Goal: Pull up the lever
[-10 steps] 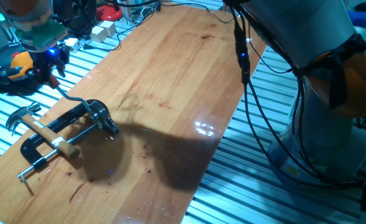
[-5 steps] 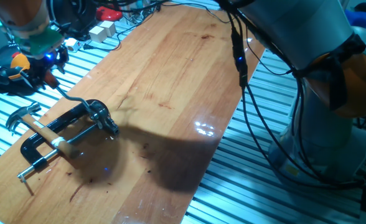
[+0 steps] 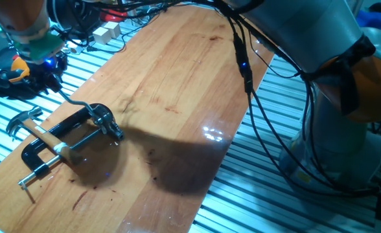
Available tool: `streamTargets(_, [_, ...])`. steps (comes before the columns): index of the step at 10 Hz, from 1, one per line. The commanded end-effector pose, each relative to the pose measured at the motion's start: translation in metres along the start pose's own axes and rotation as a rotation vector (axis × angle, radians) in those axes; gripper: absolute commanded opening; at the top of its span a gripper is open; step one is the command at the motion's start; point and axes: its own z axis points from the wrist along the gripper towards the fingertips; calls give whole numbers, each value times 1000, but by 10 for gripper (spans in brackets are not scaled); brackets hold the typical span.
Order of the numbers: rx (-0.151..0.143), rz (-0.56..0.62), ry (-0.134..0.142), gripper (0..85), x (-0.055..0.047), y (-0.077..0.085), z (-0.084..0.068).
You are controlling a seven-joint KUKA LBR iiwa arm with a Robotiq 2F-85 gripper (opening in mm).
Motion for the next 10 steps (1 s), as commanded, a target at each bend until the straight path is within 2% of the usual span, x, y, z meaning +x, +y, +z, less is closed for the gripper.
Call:
streamTargets(1, [-3,-10,7,170,-1,-3,-3])
streamTargets(2, [-5,-20,13,0,-1,-5,-7])
streamTargets(7, [2,-34,20,0,7,-7,-18])
streamTargets(10, [5,-40,32,0,17,-10,-30])
